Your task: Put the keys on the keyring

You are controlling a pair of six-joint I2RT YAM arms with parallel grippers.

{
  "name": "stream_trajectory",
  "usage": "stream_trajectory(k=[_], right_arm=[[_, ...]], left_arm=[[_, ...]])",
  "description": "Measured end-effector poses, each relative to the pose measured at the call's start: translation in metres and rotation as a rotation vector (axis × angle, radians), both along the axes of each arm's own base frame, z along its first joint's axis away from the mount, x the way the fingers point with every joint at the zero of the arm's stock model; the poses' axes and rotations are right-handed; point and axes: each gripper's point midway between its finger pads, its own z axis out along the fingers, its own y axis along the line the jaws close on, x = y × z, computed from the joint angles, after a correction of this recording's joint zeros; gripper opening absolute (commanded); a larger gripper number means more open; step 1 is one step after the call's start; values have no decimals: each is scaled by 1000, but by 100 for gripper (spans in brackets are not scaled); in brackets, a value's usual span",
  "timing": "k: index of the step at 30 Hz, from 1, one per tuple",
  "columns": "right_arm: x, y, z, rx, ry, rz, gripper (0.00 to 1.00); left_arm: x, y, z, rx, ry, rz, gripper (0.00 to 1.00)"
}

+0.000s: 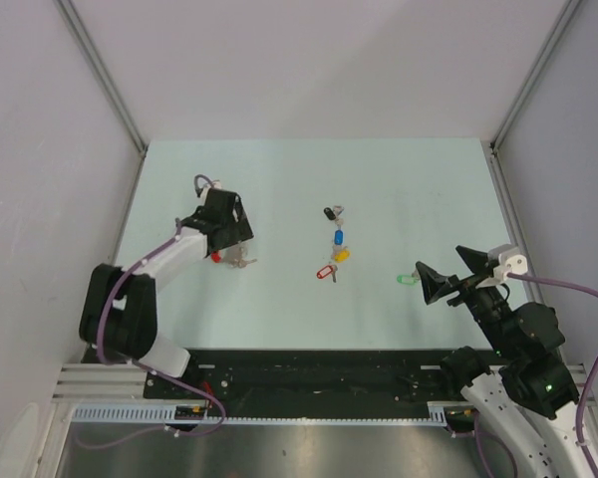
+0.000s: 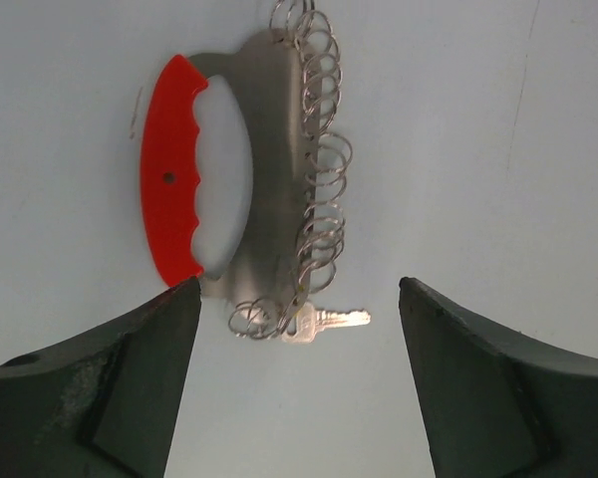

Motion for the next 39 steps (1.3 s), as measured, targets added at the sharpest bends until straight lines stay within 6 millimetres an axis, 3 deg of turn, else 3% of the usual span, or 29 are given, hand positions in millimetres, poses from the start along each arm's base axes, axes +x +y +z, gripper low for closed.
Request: stream_trajectory(k=[4, 8, 16, 20, 23, 28, 34, 39], right_arm=[[-1, 1, 0, 1, -2, 7, 100], [-2, 1, 1, 3, -5, 9, 100], [-4, 0, 3, 8, -14, 12, 100], [-4, 1, 3, 8, -15, 13, 100], [-4, 1, 3, 8, -15, 13, 100], [-4, 1, 3, 8, -15, 14, 100], [-4, 2, 3, 7, -14, 20, 100], [-2, 7, -1, 0, 5, 39, 100]], left_arm=[[24, -8, -15, 14, 51, -6, 79], [35, -11, -31, 38, 104, -14, 77], [31, -8, -67, 86, 220, -33, 70], [30, -11, -67, 75, 224, -41, 61], [28, -13, -68, 64, 214, -45, 60], [1, -29, -68, 33, 197, -81, 59], [-50, -76, -67, -15, 188, -193, 63], [-83, -100, -64, -84, 177, -220, 66]])
